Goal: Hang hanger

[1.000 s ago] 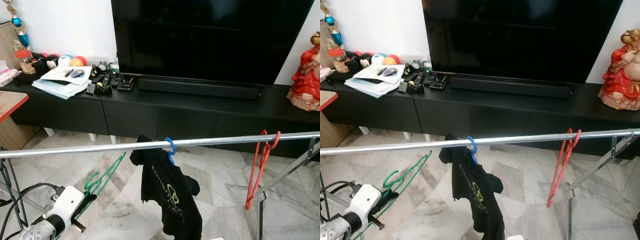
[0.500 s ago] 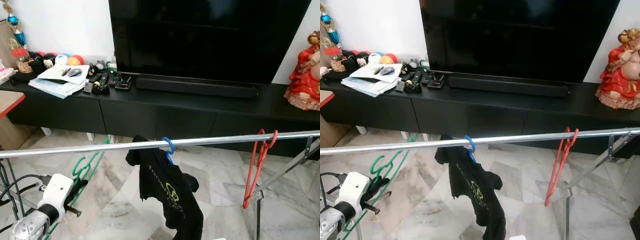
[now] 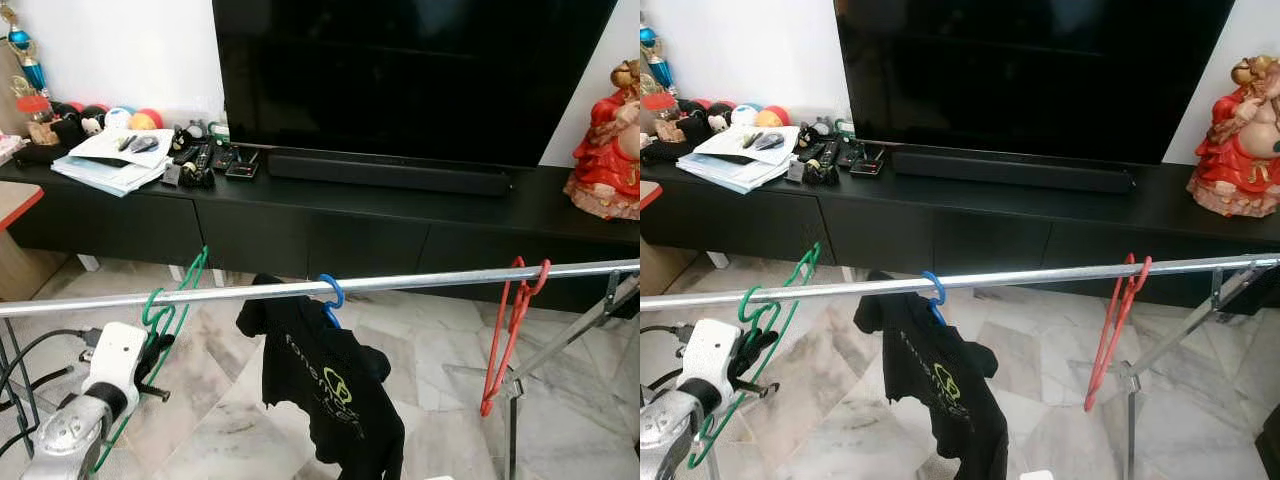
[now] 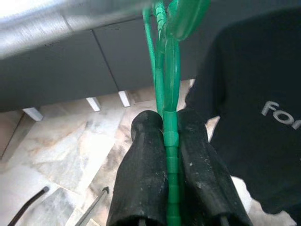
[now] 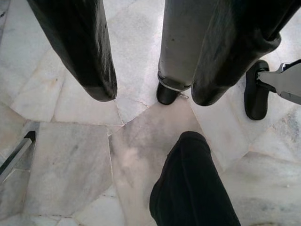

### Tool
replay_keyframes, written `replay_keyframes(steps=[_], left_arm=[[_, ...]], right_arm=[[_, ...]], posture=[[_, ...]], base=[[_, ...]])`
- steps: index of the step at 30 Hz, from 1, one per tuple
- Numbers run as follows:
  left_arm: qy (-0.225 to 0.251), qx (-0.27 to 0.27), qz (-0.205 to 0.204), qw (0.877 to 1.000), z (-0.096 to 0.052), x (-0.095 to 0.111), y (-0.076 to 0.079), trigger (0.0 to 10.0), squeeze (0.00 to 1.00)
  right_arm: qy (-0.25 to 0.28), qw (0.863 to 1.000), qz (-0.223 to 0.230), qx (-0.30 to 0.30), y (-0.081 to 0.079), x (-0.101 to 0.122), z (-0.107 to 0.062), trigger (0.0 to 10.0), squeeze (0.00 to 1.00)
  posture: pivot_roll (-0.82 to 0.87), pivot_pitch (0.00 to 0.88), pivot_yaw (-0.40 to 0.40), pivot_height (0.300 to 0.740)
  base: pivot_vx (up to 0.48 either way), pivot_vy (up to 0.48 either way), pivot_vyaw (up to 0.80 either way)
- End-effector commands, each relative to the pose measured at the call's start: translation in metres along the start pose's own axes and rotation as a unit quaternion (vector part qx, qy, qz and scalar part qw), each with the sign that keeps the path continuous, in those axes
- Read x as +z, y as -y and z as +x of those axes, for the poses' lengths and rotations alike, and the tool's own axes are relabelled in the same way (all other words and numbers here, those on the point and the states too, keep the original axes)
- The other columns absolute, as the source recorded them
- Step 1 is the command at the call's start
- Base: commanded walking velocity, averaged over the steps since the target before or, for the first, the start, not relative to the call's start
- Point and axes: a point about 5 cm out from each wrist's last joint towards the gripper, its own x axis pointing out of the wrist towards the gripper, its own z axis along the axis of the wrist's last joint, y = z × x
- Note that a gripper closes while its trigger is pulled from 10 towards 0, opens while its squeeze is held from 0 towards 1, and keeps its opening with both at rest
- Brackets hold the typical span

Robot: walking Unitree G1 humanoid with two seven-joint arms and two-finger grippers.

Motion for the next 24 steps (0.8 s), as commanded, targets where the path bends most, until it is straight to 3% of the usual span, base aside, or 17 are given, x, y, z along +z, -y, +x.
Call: replay_keyframes(steps=[1,10,19,22,23,24], left_arm=[[-0.009,0.012,-0.012,1.000,0.004,0.000,-0.001,10.0,0.00],[-0.069,0.078,-0.040,0.994,0.011,-0.009,-0.011,10.0,0.00],[-0.137,0.056,-0.049,0.988,0.005,-0.029,0.002,10.0,0.00],[-0.127,0.054,-0.067,0.988,0.002,-0.031,0.006,10.0,0.04],[-0.119,0.057,-0.072,0.989,0.001,-0.030,0.007,10.0,1.00],[-0.107,0.056,-0.080,0.989,0.000,-0.027,0.008,10.0,1.00]], right_arm=[[-0.006,1.000,-0.001,-0.002,0.000,-0.003,0.000,10.0,0.00],[-0.009,1.000,-0.001,-0.002,-0.001,-0.004,0.000,10.0,0.00],[-0.010,1.000,0.001,-0.002,-0.001,-0.004,0.000,10.0,0.00],[-0.010,1.000,0.001,-0.003,-0.001,-0.004,0.000,10.0,0.00],[-0.010,1.000,0.001,-0.003,-0.001,-0.004,0.000,10.0,0.00],[-0.010,1.000,0.000,-0.003,-0.001,-0.004,0.000,10.0,0.00]], posture=[[0.05,0.027,-0.021,0.740],[0.05,0.030,-0.016,0.740],[0.05,0.030,-0.011,0.740],[0.05,0.030,-0.010,0.740],[0.05,0.031,-0.010,0.740],[0.05,0.031,-0.010,0.740]], base=[[0.000,0.000,0.00],[0.000,0.000,0.00],[0.000,0.000,0.00],[0.000,0.000,0.00],[0.000,0.000,0.00],[0.000,0.000,0.00]])
